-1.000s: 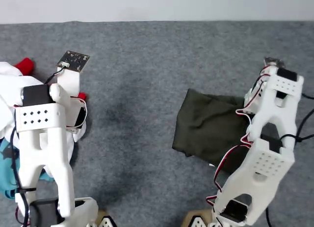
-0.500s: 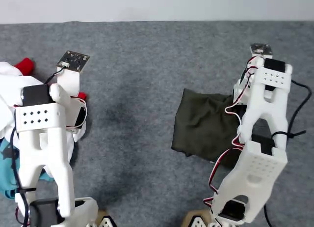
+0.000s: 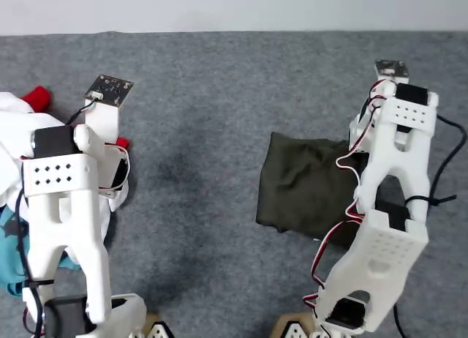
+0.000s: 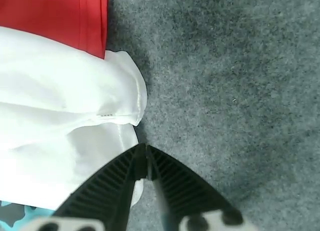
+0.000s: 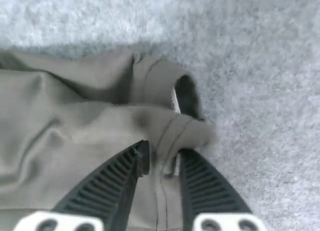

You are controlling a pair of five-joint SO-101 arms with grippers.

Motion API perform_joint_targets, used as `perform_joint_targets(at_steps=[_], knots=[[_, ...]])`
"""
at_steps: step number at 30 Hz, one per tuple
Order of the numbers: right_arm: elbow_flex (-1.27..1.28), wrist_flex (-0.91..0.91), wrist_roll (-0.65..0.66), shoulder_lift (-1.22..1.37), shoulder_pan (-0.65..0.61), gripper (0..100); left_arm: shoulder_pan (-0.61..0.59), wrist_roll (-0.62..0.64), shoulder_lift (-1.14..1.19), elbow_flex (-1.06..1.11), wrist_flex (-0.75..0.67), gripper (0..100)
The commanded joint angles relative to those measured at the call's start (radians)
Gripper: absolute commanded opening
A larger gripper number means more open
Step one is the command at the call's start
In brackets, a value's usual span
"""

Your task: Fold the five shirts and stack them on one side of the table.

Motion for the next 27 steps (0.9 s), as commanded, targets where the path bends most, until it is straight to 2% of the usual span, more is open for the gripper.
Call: perform_joint_targets(at_steps=[1, 5, 11, 21, 27], knots=[[-0.049, 0.007, 0.006, -0.008, 0.018, 5.4, 0.003, -0.008, 0.0, -0.005, -0.02, 1], [-0.051, 0.005, 0.006, -0.012, 0.019, 0.8, 0.003, -0.008, 0.0, -0.005, -0.02, 1], [-0.066, 0.007, 0.006, -0.015, 0.019, 0.9, 0.003, -0.008, 0.0, -0.005, -0.02, 1], [-0.269, -0.028, 0.012, 0.004, 0.019, 0.9, 0.003, -0.008, 0.0, -0.005, -0.02, 1], [-0.304, -0.082, 0.094, 0.136, 0.019, 0.9, 0.003, -0.008, 0.0, -0.005, -0.02, 1]])
